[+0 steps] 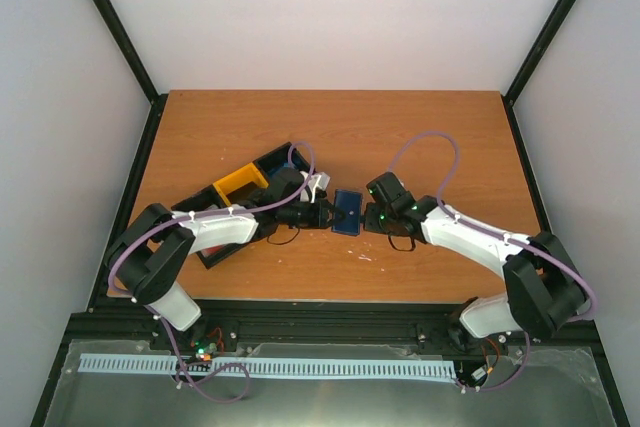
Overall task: Put the credit cards into the card holder
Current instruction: Open the card holder at the center of the board.
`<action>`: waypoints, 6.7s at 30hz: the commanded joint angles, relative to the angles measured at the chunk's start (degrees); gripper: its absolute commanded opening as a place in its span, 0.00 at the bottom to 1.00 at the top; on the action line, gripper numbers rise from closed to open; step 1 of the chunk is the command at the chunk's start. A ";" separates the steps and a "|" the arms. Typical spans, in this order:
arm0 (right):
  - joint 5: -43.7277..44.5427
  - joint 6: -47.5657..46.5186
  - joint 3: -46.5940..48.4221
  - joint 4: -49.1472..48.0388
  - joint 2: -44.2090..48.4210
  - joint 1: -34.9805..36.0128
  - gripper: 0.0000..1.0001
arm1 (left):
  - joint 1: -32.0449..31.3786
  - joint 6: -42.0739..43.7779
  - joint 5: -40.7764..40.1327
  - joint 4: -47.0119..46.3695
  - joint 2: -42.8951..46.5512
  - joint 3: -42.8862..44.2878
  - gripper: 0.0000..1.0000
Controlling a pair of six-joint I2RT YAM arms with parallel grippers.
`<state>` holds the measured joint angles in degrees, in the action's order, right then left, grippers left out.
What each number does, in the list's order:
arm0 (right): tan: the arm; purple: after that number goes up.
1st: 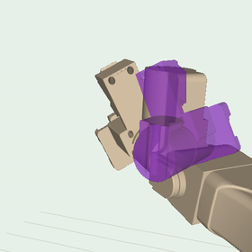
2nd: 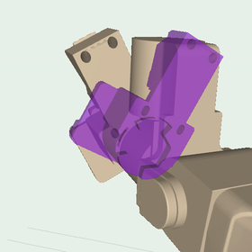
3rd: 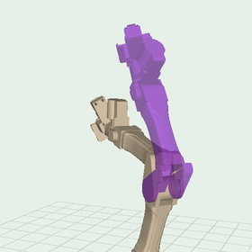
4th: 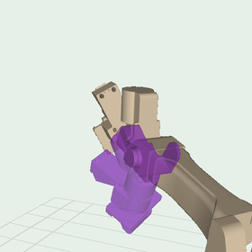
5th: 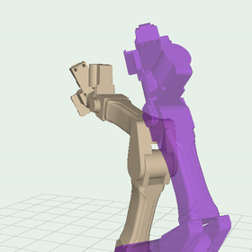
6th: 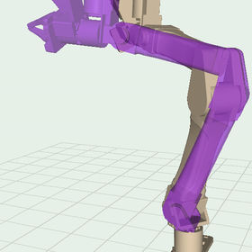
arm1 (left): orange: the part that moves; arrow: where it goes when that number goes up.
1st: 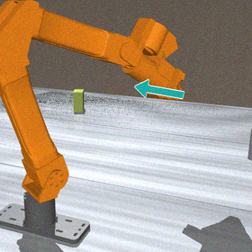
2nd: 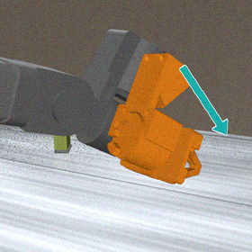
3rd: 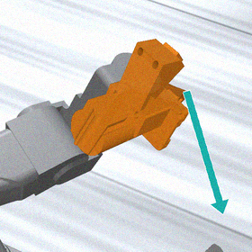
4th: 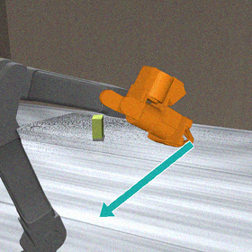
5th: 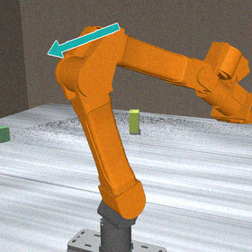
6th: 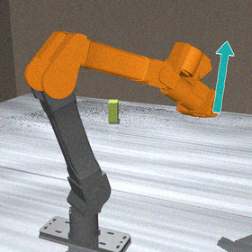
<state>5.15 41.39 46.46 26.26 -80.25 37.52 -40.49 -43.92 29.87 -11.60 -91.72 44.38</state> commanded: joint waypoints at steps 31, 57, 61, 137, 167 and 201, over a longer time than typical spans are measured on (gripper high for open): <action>-14.70 -2.41 -1.93 2.64 12.91 -2.78 0.03 | 1.28 0.51 -1.67 -3.04 0.68 -1.85 0.82; 4.70 -5.32 -3.96 6.17 3.67 -3.23 0.03 | 1.29 3.62 -7.44 -0.05 -6.19 0.23 0.67; 7.91 -5.46 -3.64 6.18 1.42 -3.28 0.03 | 1.30 3.87 -6.62 -0.02 -7.08 1.38 0.68; -22.03 -0.15 -0.78 -14.02 -6.32 -3.17 0.03 | 1.05 -0.29 3.35 2.68 -10.35 6.68 0.01; -5.79 -5.92 4.44 -4.95 -3.51 2.82 0.18 | 1.02 -0.02 1.73 5.41 -10.08 7.72 0.01; 12.98 1.53 10.76 11.08 -16.86 3.70 0.05 | 1.01 -0.44 1.69 5.69 -9.27 7.41 0.01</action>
<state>11.90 40.82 56.16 34.41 -96.86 40.66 -39.59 -44.10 31.29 -5.48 -102.72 50.72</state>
